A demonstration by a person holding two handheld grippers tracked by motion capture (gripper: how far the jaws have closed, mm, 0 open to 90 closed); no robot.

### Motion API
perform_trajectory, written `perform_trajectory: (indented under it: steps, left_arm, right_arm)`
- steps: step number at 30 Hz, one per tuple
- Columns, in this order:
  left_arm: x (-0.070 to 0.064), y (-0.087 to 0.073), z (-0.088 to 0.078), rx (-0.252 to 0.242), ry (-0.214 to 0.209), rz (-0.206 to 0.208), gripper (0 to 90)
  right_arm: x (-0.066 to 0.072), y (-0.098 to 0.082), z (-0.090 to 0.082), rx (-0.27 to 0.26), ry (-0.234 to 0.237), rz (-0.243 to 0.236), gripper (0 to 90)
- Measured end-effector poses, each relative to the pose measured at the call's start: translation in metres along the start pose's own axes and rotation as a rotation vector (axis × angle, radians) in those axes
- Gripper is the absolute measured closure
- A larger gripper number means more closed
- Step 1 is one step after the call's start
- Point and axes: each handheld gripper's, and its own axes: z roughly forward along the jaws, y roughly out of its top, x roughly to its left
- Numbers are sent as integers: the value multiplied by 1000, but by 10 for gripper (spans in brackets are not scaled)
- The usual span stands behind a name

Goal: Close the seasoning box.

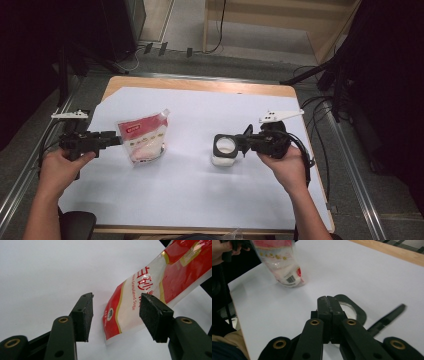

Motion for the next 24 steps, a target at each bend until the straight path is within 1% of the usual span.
perform_trajectory:
  steps: [1,2,4,7,8,10,13,15,17,18,20,23,24]
  left_arm:
    - [0,0,1,8,-5,0,457]
    - [0,-1,1,9,0,0,457]
    - [2,-1,0,13,-10,-6,457]
    - [3,-1,-1,-7,-15,-1,460]
    - [3,-1,-1,-10,-13,-1,461]
    - [4,-1,0,-4,-15,1,461]
    - [3,0,2,-1,-4,-5,460]
    - [3,1,4,-2,2,-8,460]
    - [3,1,6,3,-5,-2,461]
    - [3,2,6,5,-4,1,460]
    - [2,2,8,8,-11,-8,458]
    - [2,3,9,15,-12,-5,454]
    - [3,3,10,10,-24,-10,453]
  right_arm:
    - [-2,0,-3,-4,-3,6,900]
    - [-3,0,-6,-7,-9,12,900]
    - [-7,1,-12,-17,-20,14,900]
    - [-11,0,-21,-29,-45,23,900]
    - [-13,-1,-25,-35,-57,30,900]
    - [-16,-2,-31,-48,-66,46,900]
    - [-21,-6,-37,-51,-95,59,900]
    - [-25,-8,-40,-55,-107,71,900]
    - [-29,-11,-40,-56,-113,84,900]
    - [-31,-13,-39,-49,-118,92,900]
    - [-35,-17,-36,-40,-122,104,900]
    - [-39,-25,-33,-30,-130,132,900]
    - [-40,-27,-32,-30,-135,140,900]
